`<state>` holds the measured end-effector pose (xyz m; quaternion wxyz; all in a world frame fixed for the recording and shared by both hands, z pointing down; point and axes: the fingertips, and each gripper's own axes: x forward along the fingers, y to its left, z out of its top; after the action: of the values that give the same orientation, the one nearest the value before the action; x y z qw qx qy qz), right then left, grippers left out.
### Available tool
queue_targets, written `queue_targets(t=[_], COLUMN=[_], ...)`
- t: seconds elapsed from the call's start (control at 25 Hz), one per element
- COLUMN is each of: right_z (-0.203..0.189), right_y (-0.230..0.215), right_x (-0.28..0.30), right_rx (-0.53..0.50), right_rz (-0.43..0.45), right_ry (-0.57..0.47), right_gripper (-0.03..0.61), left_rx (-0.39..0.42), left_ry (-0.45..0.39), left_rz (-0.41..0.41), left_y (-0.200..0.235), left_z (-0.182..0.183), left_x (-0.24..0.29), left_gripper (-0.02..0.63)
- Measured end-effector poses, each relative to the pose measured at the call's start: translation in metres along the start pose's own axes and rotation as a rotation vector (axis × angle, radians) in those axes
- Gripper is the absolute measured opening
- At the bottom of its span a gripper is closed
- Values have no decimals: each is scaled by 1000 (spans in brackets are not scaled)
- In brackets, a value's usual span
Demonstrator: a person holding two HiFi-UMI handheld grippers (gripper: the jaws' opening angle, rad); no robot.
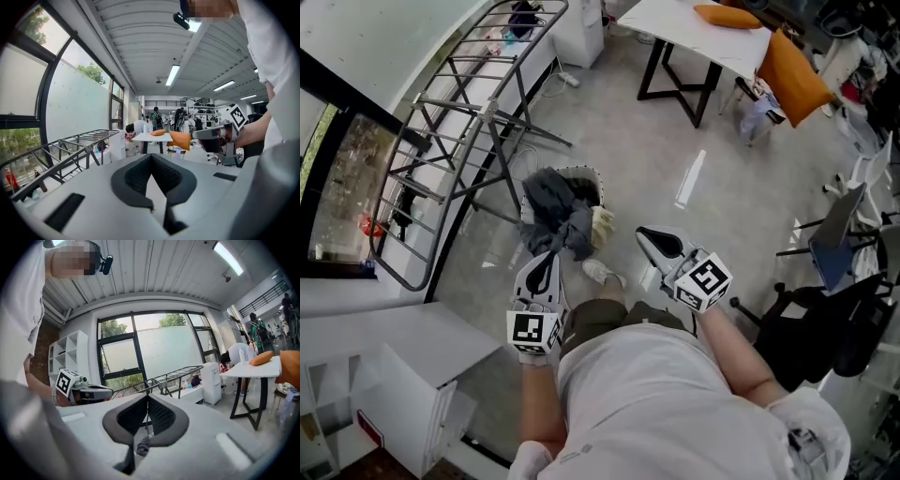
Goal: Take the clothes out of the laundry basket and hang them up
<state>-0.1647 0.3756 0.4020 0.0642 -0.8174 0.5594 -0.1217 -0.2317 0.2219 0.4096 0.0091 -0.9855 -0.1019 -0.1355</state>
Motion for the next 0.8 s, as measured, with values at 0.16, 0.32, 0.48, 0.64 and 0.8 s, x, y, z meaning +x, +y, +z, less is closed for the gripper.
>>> queue_targets(t=[0.16,0.32,0.48,0.64,0.8], right_z=[13,26,40,39,34], right_y=[-31,-57,-69,-73,-76], right_x=[60,126,191,252,310], right_rx=[-18,-52,-74,-98,-125], right_rz=[36,75,152,255,396], right_ry=[58,116,166,219,287], right_gripper=[6,6,6,6,6], left_rx=[-49,-111,-145,-166,-211], left_ry=[-16,-38,-29,-1,32], left_rz=[45,75,152,247,400], left_y=[54,113,163,199,226], left_z=[10,22,26,17,5], left_x=[38,68,78,76,65], left_gripper=[2,2,2,2,2])
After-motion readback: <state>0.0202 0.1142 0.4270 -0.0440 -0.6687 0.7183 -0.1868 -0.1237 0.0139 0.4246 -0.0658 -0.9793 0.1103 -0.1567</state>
